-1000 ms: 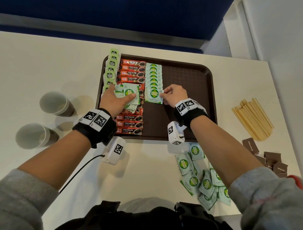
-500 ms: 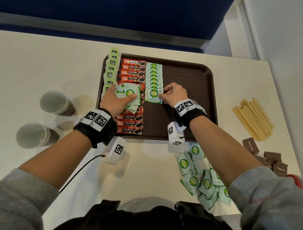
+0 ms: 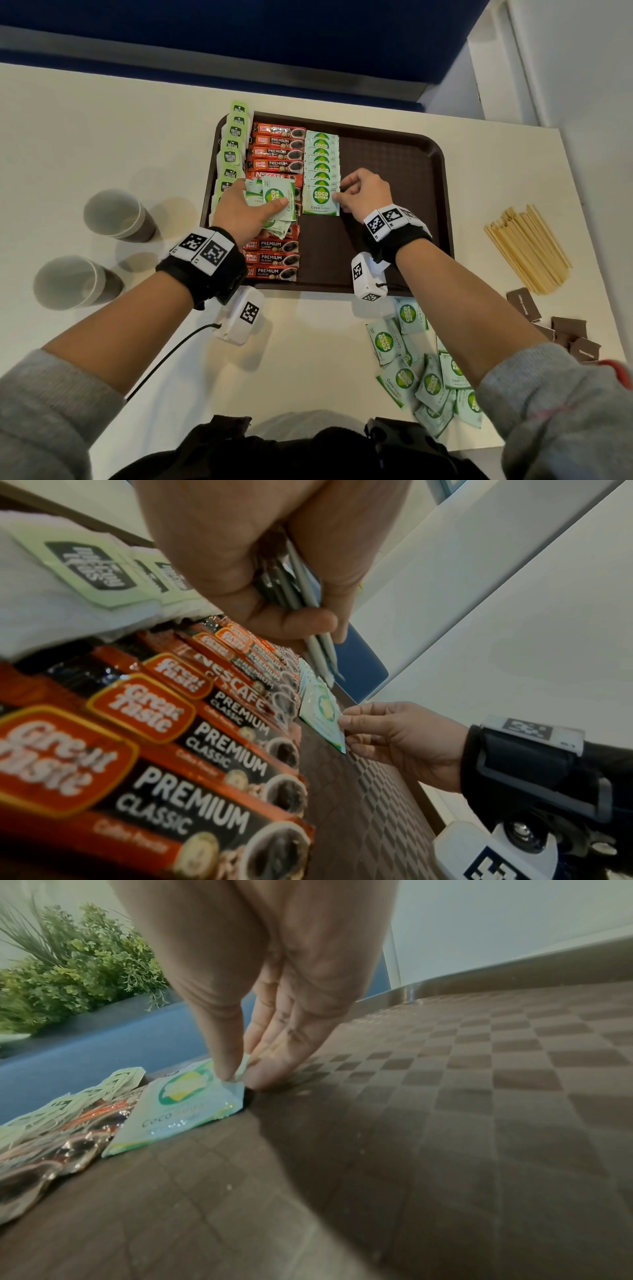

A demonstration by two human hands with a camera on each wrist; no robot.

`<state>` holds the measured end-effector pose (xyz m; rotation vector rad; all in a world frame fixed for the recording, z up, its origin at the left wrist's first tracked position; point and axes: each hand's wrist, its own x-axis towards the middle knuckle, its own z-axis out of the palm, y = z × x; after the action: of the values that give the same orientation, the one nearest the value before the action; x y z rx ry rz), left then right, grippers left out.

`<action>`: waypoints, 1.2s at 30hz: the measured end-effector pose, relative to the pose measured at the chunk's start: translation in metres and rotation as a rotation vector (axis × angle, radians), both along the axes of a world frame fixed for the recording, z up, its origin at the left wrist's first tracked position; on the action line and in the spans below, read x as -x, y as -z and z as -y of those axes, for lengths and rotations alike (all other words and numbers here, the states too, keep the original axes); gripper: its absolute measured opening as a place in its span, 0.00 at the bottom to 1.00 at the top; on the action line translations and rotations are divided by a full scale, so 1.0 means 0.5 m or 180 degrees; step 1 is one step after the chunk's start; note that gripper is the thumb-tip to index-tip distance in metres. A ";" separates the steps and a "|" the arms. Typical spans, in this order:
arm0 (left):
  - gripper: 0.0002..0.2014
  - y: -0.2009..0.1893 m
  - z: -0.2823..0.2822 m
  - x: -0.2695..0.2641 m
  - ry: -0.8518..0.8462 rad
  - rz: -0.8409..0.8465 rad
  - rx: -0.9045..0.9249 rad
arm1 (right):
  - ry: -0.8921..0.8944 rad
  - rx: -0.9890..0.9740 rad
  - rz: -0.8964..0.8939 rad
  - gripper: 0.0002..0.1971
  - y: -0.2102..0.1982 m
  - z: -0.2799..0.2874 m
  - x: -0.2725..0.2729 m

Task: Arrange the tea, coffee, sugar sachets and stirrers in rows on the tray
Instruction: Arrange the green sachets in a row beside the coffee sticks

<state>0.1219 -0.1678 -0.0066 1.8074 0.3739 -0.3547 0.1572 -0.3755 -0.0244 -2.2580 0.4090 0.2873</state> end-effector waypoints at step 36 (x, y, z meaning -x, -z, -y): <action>0.20 -0.001 0.012 0.006 0.0130 0.0258 -0.0198 | -0.1124 -0.0666 -0.0053 0.15 -0.056 -0.010 0.013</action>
<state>0.1188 -0.1739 -0.0063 1.8862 0.2946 -0.3001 0.1506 -0.3706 0.0037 -2.1126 -0.0165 0.5062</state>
